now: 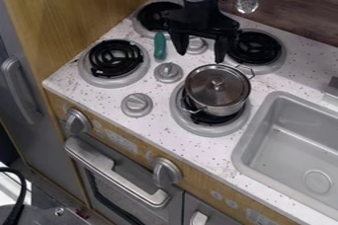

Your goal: Pick up the zucchini and keep it on the left burner.

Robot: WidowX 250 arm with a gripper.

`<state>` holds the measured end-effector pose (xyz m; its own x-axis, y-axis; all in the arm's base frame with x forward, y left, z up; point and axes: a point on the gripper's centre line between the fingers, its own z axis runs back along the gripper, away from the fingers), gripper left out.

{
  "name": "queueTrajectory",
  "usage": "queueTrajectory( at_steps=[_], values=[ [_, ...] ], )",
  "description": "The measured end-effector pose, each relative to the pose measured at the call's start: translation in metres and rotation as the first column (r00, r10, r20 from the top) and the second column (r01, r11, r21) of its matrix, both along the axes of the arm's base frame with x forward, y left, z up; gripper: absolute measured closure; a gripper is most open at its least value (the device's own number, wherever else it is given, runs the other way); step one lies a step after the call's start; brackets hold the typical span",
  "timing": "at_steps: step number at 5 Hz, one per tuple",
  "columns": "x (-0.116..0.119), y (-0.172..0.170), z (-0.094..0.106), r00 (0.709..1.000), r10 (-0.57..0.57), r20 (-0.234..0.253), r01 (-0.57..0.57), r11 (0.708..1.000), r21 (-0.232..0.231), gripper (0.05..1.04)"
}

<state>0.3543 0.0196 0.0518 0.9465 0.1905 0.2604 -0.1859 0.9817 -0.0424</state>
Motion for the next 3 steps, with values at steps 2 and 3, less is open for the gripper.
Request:
queueTrajectory(
  at_steps=[2,3],
  values=[
    [0.003,0.011,-0.015,0.999,0.032,-0.032,-0.033,0.999,-0.018,0.083],
    [0.015,0.040,-0.020,0.996,0.084,-0.023,-0.085,0.996,-0.008,0.083]
  ],
)
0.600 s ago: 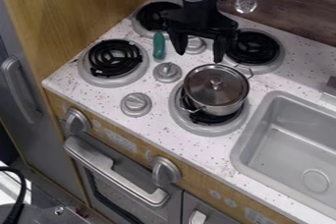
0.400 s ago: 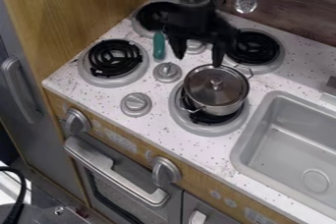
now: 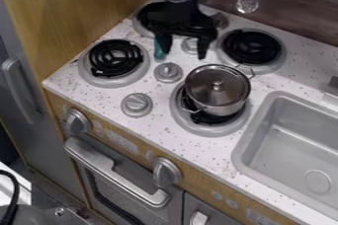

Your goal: Pick up the zucchini and keep it on the left burner.

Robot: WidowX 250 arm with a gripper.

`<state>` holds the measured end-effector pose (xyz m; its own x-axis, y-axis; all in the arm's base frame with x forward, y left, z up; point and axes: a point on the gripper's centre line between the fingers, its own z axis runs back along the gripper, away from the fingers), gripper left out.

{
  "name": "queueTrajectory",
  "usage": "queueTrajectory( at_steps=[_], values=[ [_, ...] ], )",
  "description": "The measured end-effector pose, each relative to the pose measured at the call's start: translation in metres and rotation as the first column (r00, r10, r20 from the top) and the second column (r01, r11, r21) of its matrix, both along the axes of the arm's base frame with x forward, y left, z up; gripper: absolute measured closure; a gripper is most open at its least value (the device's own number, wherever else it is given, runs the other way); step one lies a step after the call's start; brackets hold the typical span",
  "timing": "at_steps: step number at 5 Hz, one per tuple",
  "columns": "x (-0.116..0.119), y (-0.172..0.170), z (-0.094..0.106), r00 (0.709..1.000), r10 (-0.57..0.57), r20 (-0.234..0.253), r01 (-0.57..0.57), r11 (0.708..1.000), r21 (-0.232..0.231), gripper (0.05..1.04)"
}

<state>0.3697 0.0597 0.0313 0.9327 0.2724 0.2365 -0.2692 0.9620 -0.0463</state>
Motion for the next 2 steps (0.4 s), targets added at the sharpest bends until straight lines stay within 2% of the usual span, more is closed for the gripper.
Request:
queueTrajectory(
  at_steps=[1,2],
  values=[
    [0.019,0.020,-0.004,1.000,0.025,0.012,-0.025,0.999,0.029,0.083],
    [0.028,0.048,-0.021,0.994,0.106,0.014,-0.107,0.993,0.055,0.083]
  ],
)
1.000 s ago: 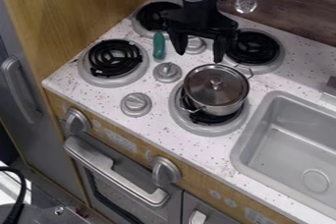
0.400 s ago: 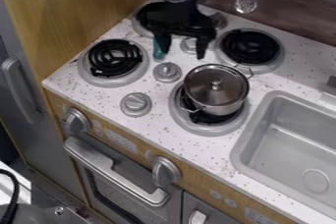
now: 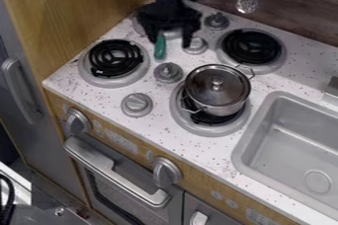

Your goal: Pick up the zucchini and keep it on the left burner.

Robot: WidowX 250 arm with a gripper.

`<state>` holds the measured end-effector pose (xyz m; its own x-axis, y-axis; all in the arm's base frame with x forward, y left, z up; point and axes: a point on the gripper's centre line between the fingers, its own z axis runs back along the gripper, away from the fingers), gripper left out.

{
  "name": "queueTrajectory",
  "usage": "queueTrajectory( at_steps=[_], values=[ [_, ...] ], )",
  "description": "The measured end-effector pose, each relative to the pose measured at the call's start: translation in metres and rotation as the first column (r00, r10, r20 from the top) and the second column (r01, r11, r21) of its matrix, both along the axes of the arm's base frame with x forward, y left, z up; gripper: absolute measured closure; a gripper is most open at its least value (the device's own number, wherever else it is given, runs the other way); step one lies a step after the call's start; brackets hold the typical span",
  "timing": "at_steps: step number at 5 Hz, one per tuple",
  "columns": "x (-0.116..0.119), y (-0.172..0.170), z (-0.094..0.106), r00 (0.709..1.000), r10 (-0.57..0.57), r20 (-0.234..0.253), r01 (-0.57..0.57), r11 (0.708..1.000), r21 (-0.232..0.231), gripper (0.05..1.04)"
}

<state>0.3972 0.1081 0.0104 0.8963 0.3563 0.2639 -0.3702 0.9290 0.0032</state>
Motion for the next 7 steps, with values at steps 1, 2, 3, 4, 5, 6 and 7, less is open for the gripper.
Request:
queueTrajectory(
  at_steps=[1,2,3,4,5,6,7],
  values=[
    [0.012,0.011,-0.017,1.000,0.029,-0.009,-0.029,0.999,0.019,0.083],
    [0.026,0.018,-0.034,0.999,0.049,-0.009,-0.049,0.999,0.009,0.083],
    [0.031,0.022,-0.046,0.996,0.087,-0.008,-0.087,0.996,-0.025,0.083],
    [0.039,0.022,-0.061,0.995,0.095,-0.018,-0.095,0.995,-0.038,0.083],
    [0.046,0.022,-0.070,0.994,0.107,-0.020,-0.108,0.992,-0.061,0.119],
    [0.048,0.026,-0.070,0.993,0.114,-0.012,-0.115,0.991,-0.065,0.247],
    [0.050,0.028,-0.070,0.990,0.140,0.002,-0.140,0.988,-0.067,0.542]
  ],
)
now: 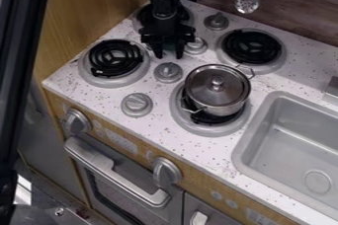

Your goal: Pick up the zucchini and keep it on the left burner.

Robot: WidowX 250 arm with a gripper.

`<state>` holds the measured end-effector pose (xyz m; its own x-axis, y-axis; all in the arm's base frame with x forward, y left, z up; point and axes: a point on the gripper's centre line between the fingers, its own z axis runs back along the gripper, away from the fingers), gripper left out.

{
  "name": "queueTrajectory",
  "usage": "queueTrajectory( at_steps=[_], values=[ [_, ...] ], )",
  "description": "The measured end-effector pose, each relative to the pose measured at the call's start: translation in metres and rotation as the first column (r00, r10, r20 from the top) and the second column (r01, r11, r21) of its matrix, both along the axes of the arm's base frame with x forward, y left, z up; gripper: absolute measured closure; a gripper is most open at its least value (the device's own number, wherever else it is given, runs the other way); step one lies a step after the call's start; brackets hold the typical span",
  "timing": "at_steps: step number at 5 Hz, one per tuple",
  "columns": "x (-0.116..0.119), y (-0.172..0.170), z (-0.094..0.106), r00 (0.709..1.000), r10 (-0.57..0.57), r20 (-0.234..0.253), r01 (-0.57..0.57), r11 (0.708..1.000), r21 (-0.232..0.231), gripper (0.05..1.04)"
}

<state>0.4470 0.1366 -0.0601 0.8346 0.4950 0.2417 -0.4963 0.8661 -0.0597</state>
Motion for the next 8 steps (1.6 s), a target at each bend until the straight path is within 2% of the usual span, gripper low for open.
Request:
queueTrajectory(
  at_steps=[1,2,3,4,5,6,7,8],
  values=[
    [0.006,0.001,0.001,1.000,0.018,0.015,-0.017,1.000,-0.018,0.741],
    [-0.001,0.001,0.001,1.000,0.007,-0.006,-0.007,1.000,-0.006,0.452],
    [-0.013,-0.002,0.012,1.000,0.007,-0.022,-0.007,1.000,0.004,0.167],
    [-0.010,-0.003,0.035,0.999,-0.035,0.036,0.035,0.999,0.013,0.083],
    [-0.009,-0.004,0.035,0.991,-0.126,0.047,0.126,0.992,0.014,0.083],
    [0.004,0.002,0.052,0.975,-0.209,0.076,0.207,0.978,0.032,0.083],
    [0.013,0.007,0.043,0.954,-0.290,0.075,0.287,0.957,0.047,0.083],
    [0.019,0.020,0.039,0.947,-0.317,0.056,0.314,0.947,0.060,0.083]
  ],
)
